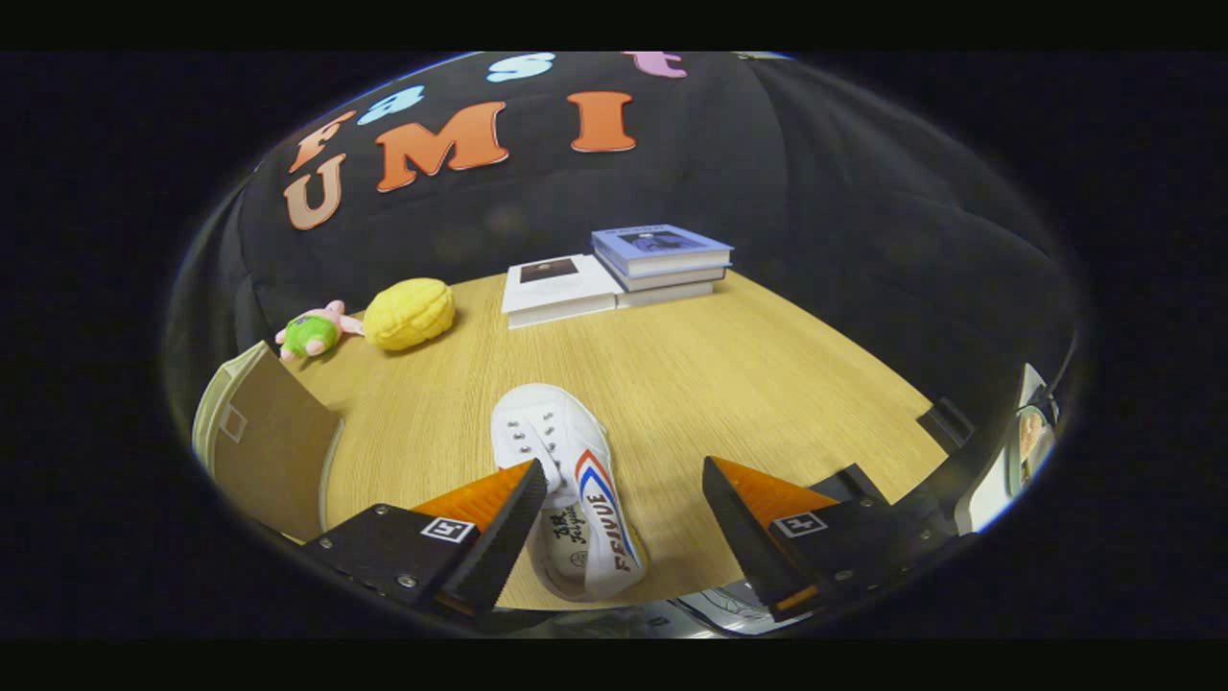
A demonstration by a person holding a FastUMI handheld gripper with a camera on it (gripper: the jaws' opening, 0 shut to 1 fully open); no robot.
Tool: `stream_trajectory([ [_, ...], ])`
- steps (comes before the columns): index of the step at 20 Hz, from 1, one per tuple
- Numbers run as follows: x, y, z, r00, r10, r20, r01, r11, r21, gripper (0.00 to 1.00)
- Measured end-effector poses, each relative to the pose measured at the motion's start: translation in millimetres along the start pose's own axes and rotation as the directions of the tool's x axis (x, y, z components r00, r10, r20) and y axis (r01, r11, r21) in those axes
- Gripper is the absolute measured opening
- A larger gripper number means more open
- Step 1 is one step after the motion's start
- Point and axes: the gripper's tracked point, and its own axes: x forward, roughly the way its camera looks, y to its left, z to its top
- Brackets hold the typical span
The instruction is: Open the storage box then place both shoes into the box .Put the left shoe in first, then the right shoe, with the right side of both shoes facing outward in a uniform manner.
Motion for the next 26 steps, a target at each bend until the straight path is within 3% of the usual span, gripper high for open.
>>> stream_trajectory([
  [2,10.6,1.6,-14.9,0.998,0.031,-0.055,-0.032,0.999,-0.012,0.88],
  [4,17.9,3.5,-29.7,0.993,0.052,-0.105,-0.054,0.998,-0.022,0.72],
  [5,19.0,12.1,-32.4,0.99,0.089,-0.111,-0.089,0.996,0.001,0.57],
  [7,18.8,9.9,-29.7,0.993,0.068,-0.099,-0.068,0.998,0.006,0.28],
  [10,17.4,10.0,-26.7,0.994,0.05,-0.098,-0.051,0.999,-0.005,0.04],
  [17,-9.9,35.8,19.1,0.998,0.045,-0.052,-0.04,0.995,0.094,0.01],
  [26,-68.7,141.8,84.1,0.991,0.112,0.078,-0.123,0.98,0.157,0.0],
])
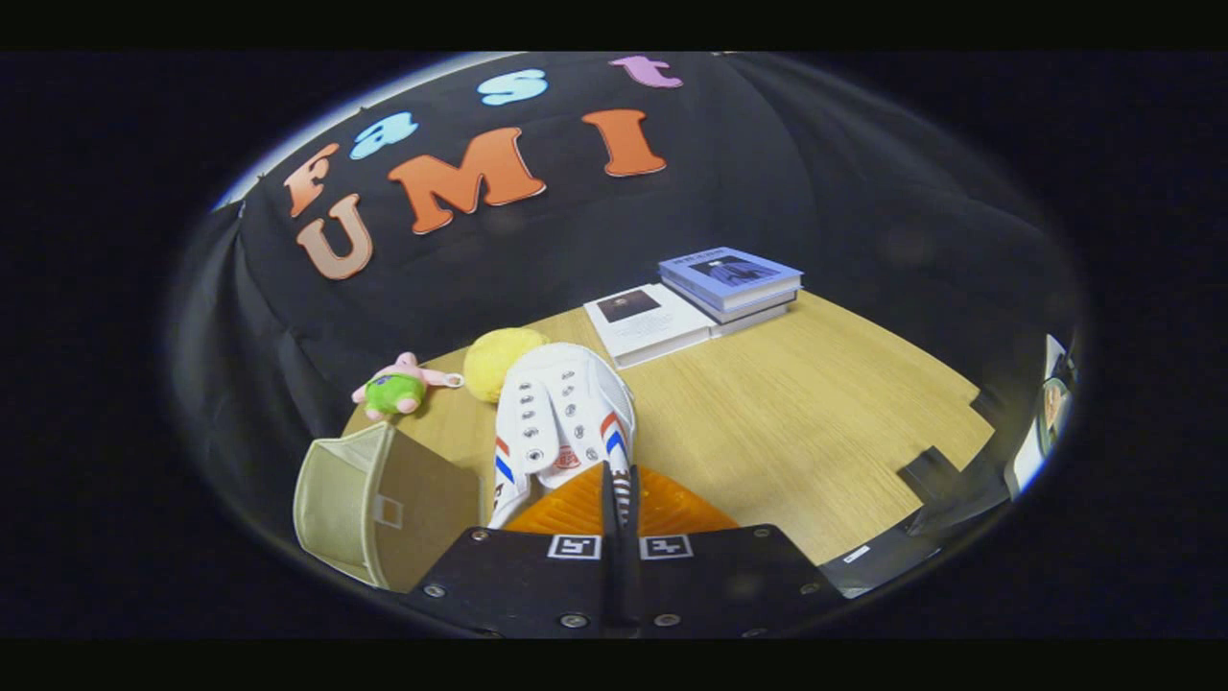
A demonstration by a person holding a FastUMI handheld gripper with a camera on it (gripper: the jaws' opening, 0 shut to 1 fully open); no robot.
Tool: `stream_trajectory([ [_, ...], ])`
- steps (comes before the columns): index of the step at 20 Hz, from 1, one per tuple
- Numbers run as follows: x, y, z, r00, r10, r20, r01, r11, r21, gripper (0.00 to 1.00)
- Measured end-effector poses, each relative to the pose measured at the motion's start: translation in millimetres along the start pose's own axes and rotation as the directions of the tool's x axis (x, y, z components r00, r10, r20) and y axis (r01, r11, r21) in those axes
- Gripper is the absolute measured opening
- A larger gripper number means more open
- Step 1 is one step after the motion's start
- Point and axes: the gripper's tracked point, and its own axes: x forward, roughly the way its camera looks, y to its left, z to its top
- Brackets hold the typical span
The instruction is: Open the storage box then place both shoes into the box .Put the left shoe in first, then the right shoe, with the right side of both shoes facing outward in a uniform manner.
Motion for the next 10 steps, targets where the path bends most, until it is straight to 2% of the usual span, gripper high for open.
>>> stream_trajectory([
  [4,-17.5,61.7,0.4,0.999,0.048,0.017,-0.048,0.999,0.006,0.0],
  [10,-35.2,141.2,-27.3,0.995,0.104,-0.003,-0.104,0.995,-0.01,0.0],
])
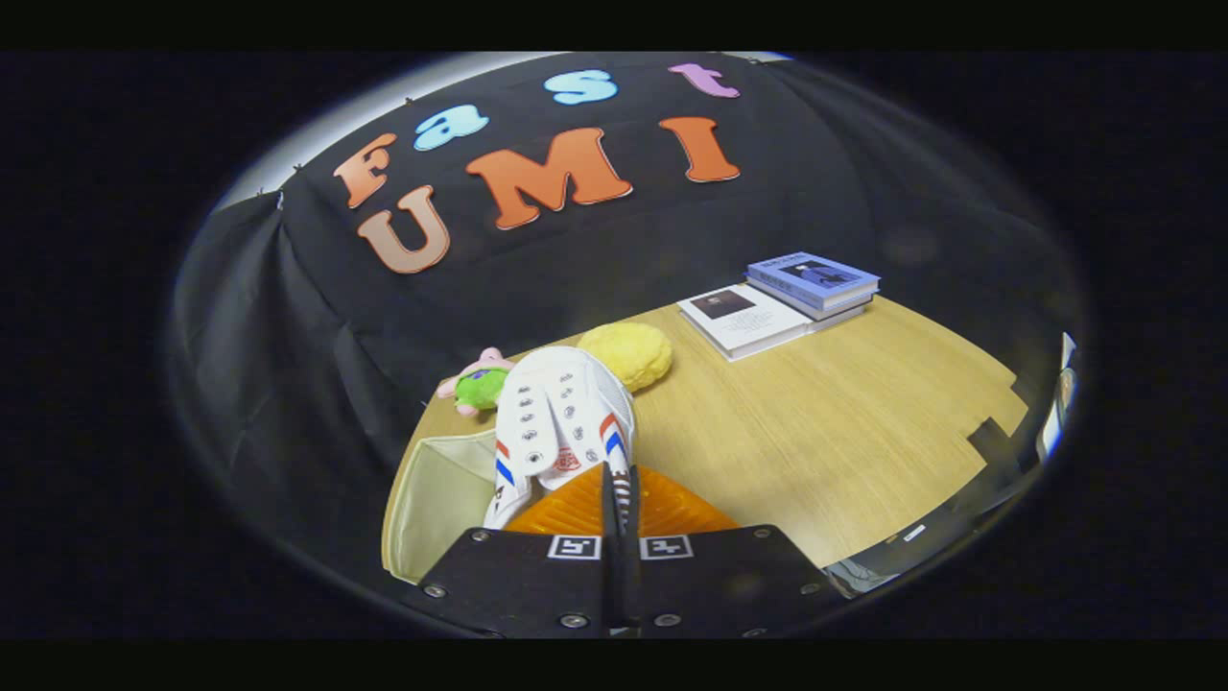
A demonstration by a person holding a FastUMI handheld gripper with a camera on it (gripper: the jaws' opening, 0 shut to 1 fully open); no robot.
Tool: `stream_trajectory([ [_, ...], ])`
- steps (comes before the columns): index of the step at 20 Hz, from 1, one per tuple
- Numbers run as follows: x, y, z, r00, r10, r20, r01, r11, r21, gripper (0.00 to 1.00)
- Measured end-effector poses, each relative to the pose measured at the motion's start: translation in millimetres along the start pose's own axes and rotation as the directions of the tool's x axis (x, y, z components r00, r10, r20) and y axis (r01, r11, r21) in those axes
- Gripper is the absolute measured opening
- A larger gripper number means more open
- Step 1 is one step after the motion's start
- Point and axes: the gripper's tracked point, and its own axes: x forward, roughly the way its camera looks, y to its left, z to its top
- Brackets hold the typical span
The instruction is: Open the storage box then place both shoes into the box .Put the left shoe in first, then the right shoe, with the right side of both shoes facing outward in a uniform manner.
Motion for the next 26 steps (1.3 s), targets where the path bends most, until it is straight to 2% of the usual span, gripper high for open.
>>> stream_trajectory([
  [6,-0.1,46.6,-30.1,1.0,-0.001,-0.027,-0.001,0.998,-0.069,0.01],
  [12,10.7,58.8,-60.5,0.995,-0.057,-0.079,0.047,0.991,-0.124,0.01],
  [17,17.2,58.6,-63.6,0.993,-0.093,-0.072,0.08,0.982,-0.173,0.06],
  [20,13.8,76.4,-53.7,0.998,-0.027,-0.06,0.018,0.989,-0.147,0.51],
  [23,10.7,77.8,-34.2,0.999,-0.013,-0.03,0.007,0.98,-0.199,0.96],
  [24,8.8,78.9,-28.1,1.0,-0.002,-0.018,-0.002,0.98,-0.2,1.0],
  [26,6.0,76.3,-15.6,1.0,0.014,0.0,-0.014,0.98,-0.197,0.99],
])
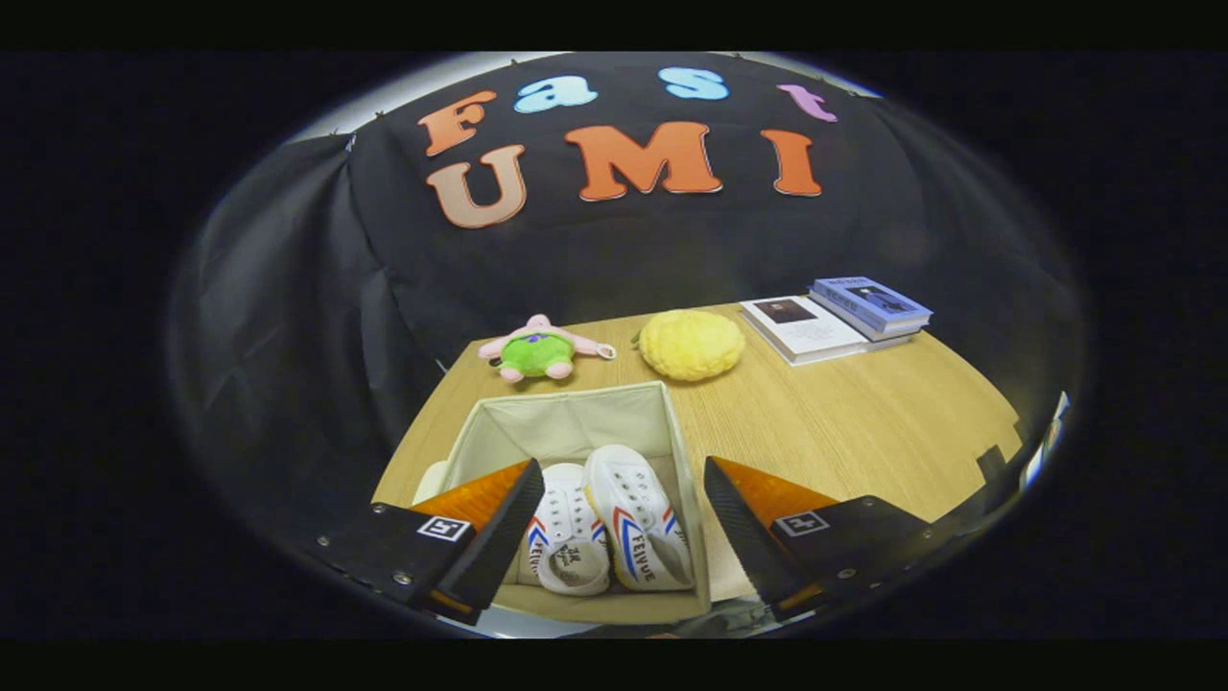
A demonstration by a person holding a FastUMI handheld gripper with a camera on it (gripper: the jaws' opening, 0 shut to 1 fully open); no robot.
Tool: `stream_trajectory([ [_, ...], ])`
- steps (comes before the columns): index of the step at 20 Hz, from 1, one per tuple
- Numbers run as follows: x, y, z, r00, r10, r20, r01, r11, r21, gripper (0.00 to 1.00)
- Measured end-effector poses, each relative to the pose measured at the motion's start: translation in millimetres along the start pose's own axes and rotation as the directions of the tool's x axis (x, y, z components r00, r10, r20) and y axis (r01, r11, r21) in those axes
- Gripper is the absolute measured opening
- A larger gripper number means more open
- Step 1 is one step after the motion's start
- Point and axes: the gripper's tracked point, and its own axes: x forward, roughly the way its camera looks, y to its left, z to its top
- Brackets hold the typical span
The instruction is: Open the storage box then place both shoes into the box .Put the left shoe in first, then the right shoe, with the right side of both shoes facing outward in a uniform manner.
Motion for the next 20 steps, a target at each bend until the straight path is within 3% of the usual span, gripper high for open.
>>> stream_trajectory([
  [8,-17.9,-91.2,83.9,0.987,-0.065,0.148,0.074,0.995,-0.059,0.99],
  [15,-66.6,-216.5,176.3,0.936,-0.138,0.323,0.166,0.984,-0.058,0.99],
  [20,-93.6,-296.9,214.0,0.902,-0.189,0.387,0.208,0.978,-0.009,0.99],
])
